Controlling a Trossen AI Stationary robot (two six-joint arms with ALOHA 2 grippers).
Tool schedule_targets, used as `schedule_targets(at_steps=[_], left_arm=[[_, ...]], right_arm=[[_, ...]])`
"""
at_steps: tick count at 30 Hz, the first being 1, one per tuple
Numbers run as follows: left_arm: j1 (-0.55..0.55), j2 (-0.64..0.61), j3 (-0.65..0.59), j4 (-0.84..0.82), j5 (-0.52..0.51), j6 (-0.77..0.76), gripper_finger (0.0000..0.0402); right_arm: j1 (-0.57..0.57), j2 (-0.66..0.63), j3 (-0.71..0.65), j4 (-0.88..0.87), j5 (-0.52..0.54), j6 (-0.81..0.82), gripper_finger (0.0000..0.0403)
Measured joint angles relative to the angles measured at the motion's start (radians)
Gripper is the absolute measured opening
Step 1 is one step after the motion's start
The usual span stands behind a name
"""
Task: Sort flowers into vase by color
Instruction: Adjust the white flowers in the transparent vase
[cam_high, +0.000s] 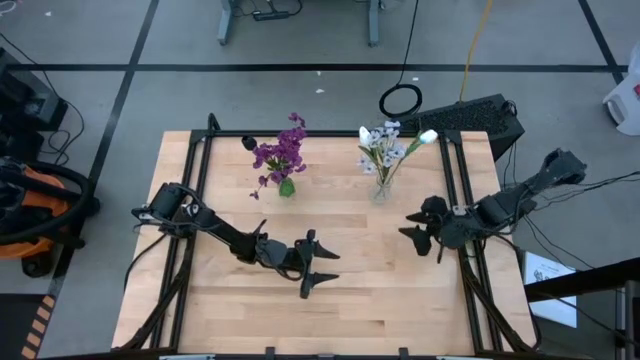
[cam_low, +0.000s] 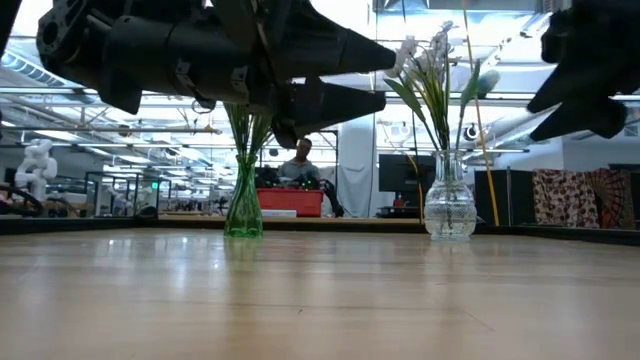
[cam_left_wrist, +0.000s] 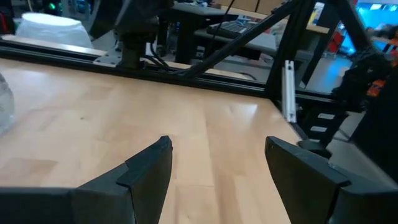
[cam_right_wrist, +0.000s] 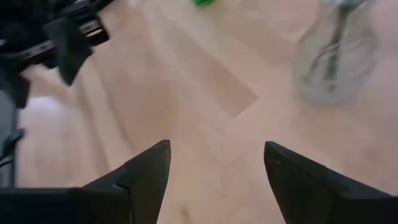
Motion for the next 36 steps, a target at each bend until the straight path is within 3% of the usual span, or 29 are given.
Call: schedule_targets(at_steps=[6, 13, 20, 27, 31, 33, 36], left_arm=[[-0.021, 0.000, 0.000, 0.002, -0.002, -0.015, 0.0262], [-0.048, -0.039, 0.000, 0.017, -0.004, -0.015, 0.0262], [-0.100, -0.153, 0.001, -0.077, -0.009, -0.007, 0.0262], [-0.179, -0.313, 0.002, -0.410, -0.202, 0.020, 0.0262], [-0.216, -0.388, 0.002, -0.518, -0.248, 0.023, 0.0262], [-0.224, -0.410, 0.002, -0.544, -0.263, 0.037, 0.0262], [-0.226, -0.425, 0.002, -0.563, -0.288, 0.059, 0.0262]], right_arm=[[0.140, 0.023, 0.000, 0.065, 0.084, 0.045, 0.0237], [0.277, 0.133, 0.000, 0.314, 0.266, -0.107, 0.0220], [0.364, 0.273, 0.000, 0.615, 0.393, -0.390, 0.0201], [0.381, 0.320, 0.000, 0.926, 0.396, -0.776, 0.0160], [0.381, 0.320, 0.000, 1.002, 0.403, -0.941, 0.0126], [0.377, 0.320, 0.000, 1.016, 0.452, -0.992, 0.0108], [0.356, 0.323, 0.000, 1.017, 0.605, -1.014, 0.0084]])
